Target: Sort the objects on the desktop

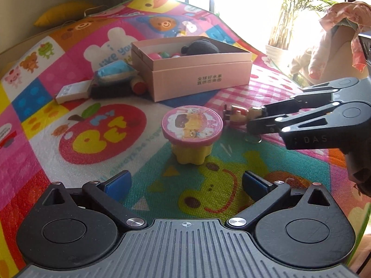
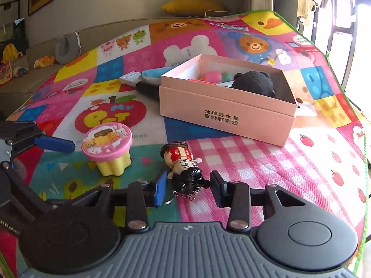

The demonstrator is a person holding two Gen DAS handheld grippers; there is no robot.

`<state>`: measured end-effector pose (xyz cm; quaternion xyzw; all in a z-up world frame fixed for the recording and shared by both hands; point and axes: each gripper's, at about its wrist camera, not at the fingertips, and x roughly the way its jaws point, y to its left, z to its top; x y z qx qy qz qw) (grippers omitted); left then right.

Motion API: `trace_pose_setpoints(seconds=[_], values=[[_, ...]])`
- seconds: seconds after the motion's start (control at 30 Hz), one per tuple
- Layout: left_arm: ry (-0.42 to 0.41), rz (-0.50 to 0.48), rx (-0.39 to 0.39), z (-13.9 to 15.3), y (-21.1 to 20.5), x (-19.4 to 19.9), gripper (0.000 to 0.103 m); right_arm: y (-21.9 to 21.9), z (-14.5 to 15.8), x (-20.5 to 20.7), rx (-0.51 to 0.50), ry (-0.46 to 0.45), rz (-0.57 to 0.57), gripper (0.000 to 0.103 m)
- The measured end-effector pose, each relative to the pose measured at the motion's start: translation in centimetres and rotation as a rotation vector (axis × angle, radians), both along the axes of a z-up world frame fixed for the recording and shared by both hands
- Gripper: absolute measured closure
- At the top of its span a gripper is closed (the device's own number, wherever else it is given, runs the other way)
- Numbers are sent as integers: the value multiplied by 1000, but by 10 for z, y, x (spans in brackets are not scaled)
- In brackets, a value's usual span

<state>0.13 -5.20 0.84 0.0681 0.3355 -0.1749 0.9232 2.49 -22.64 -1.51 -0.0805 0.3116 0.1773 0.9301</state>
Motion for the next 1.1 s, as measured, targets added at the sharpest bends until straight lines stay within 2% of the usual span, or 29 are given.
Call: trace_pose_setpoints(seconds=[0.13, 0.2, 0.3, 0.37, 0.43, 0.53, 0.6, 0.7, 0.77, 0.83, 0.93, 1.0, 1.03, 1.07, 1.1], values=[[-3, 35, -32, -1, -1, 3, 0, -27, 0, -22, -6, 3, -49, 64], [-3, 41, -49, 0, -4, 6, 0, -40, -2, -30, 19, 11, -89, 63], [-6, 58, -55, -1, -9, 12, 0, -50, -9, -34, 71, 22, -135, 58], [-5, 71, -47, -1, -11, 14, 0, -49, -10, -34, 85, 16, -138, 49], [-1, 74, -41, -1, -11, 13, 0, -44, -11, -33, 98, 15, -134, 32], [11, 79, -20, -1, -14, 14, 0, -33, -16, -32, 68, -11, -129, 21], [14, 75, 0, -1, -16, 14, 0, -29, -19, -34, 60, -27, -131, 18], [18, 105, -16, 3, -16, 15, 0, -31, -20, -33, 75, -29, -126, 14], [-46, 108, -30, 11, -17, 13, 0, -30, -20, -33, 73, -31, -120, 12], [-96, 113, -7, 17, -20, 14, 0, -29, -21, -32, 72, -30, -116, 10], [-99, 106, -5, 20, -24, 22, 1, -29, -21, -32, 72, -31, -115, 10], [-104, 100, 8, 19, -28, 25, 3, -29, -21, -32, 72, -31, -116, 10], [-106, 95, 15, 18, -30, 27, 9, -29, -21, -32, 71, -31, -116, 10], [-106, 89, 20, 17, -31, 28, 22, -29, -21, -32, 72, -31, -116, 10], [-100, 85, 23, 16, -32, 29, 27, -29, -21, -32, 72, -31, -115, 9]])
